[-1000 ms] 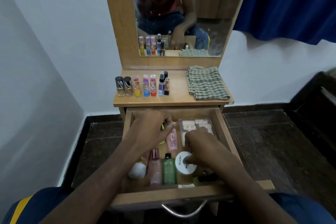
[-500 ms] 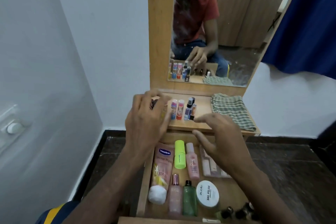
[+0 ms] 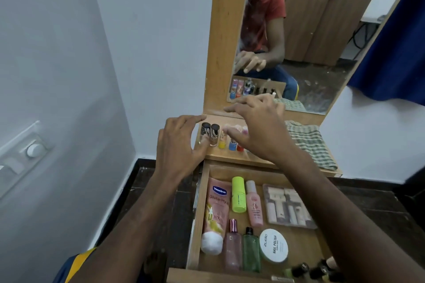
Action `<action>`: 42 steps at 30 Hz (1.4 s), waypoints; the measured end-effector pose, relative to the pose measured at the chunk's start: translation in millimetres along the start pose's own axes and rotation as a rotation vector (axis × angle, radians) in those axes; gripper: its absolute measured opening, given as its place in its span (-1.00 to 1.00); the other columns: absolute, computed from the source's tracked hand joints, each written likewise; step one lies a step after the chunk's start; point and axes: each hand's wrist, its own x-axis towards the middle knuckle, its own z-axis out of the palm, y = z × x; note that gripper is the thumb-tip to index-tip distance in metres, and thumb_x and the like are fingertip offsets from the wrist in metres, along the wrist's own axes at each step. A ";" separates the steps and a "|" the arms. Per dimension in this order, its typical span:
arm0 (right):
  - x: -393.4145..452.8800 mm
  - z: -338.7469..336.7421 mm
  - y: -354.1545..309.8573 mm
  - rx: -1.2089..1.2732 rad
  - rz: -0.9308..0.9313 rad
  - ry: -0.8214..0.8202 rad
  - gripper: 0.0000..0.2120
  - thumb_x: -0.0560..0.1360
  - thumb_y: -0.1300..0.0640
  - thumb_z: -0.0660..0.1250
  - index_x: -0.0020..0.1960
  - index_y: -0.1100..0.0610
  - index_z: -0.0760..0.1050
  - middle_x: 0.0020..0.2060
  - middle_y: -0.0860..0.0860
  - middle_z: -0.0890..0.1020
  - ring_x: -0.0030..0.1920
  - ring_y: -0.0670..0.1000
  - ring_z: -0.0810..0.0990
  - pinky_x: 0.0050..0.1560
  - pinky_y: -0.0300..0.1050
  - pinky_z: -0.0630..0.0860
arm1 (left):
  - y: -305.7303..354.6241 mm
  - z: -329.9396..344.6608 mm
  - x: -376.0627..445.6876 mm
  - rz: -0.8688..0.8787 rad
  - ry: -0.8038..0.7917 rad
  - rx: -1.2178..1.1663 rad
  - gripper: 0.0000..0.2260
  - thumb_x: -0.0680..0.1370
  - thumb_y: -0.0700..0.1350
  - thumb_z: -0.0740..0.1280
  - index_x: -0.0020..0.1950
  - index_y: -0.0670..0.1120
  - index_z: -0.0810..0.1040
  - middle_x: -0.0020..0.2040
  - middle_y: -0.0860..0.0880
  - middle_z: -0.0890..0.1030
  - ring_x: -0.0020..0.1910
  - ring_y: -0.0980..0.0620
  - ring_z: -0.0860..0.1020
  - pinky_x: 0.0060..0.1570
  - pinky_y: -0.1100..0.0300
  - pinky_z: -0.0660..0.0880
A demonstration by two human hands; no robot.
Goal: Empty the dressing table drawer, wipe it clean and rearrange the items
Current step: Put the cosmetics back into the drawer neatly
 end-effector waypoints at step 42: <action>-185.7 -10.6 110.6 -0.014 0.295 -0.717 -0.70 0.34 0.12 0.66 0.02 -0.01 0.67 0.07 0.07 0.59 -0.02 0.11 0.67 -0.03 0.06 0.69 | 168.2 121.6 -107.5 0.322 -0.863 -0.199 -0.66 0.42 -0.12 0.63 0.16 0.00 0.71 0.01 -0.02 0.74 -0.10 0.08 0.71 -0.07 0.10 0.70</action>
